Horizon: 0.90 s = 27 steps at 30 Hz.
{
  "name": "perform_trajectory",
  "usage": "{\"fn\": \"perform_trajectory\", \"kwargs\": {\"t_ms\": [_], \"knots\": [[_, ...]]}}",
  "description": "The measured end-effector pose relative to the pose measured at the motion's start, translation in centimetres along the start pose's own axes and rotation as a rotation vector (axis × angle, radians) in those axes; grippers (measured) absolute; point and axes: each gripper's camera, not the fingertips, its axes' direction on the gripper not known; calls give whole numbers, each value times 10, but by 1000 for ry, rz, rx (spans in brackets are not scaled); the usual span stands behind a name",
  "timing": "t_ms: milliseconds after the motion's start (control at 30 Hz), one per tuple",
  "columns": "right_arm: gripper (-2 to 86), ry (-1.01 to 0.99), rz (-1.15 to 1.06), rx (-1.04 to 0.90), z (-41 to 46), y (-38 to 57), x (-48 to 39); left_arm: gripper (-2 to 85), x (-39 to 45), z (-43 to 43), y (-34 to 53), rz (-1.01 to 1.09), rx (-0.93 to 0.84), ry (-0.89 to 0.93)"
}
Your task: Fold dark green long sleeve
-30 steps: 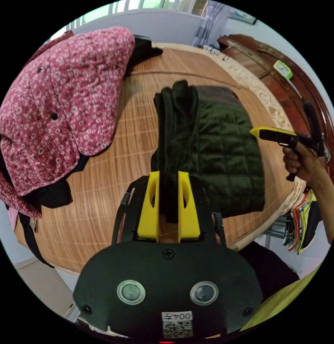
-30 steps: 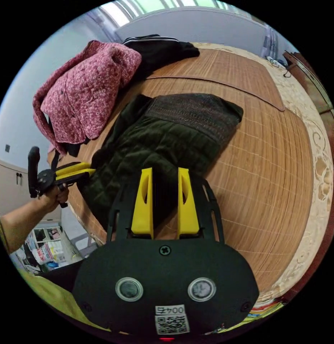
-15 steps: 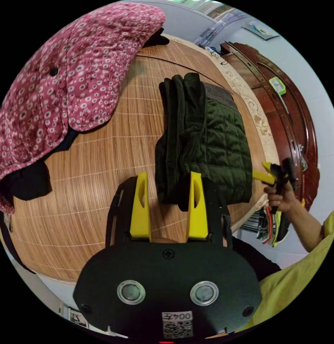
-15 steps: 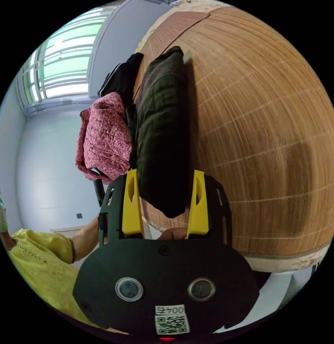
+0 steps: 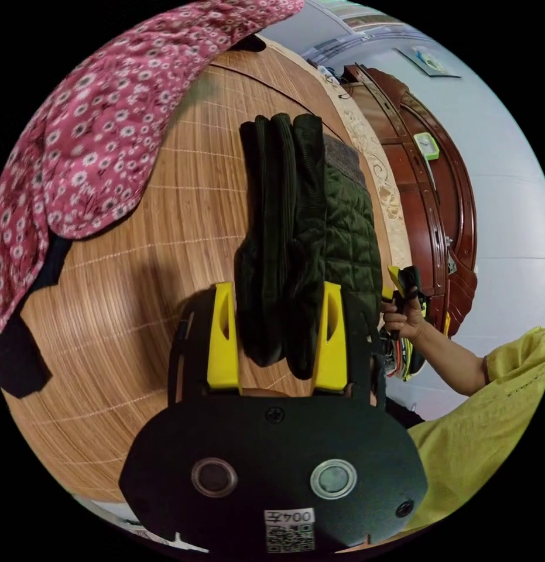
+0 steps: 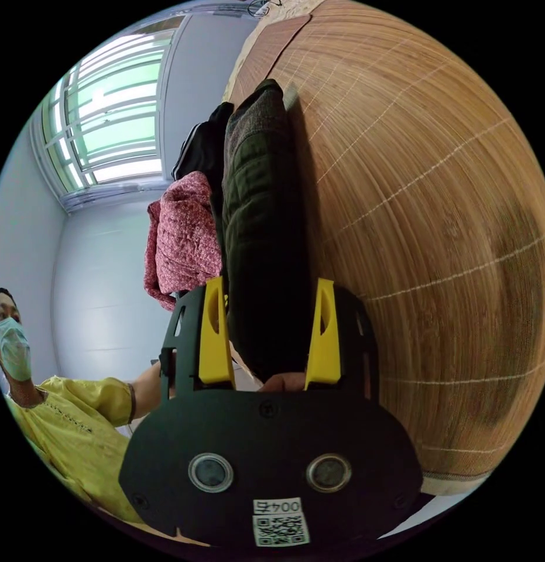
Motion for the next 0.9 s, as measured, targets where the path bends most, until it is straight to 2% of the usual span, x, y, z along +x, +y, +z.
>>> {"fn": "perform_trajectory", "kwargs": {"t_ms": [400,500,600,733,900], "knots": [[183,12,-23,-76,9,-51,-9,176,31,-30,-57,125,-87,36],[165,90,1,-73,9,-55,-21,158,61,-36,-56,179,-89,-43],[133,238,-27,-45,10,-57,-53,130,94,-55,-47,194,-19,-134],[114,383,-127,20,8,-55,-105,110,147,-84,-28,174,51,-253],[110,507,-304,5,6,-56,-162,107,215,-118,-4,136,92,-327]]}}
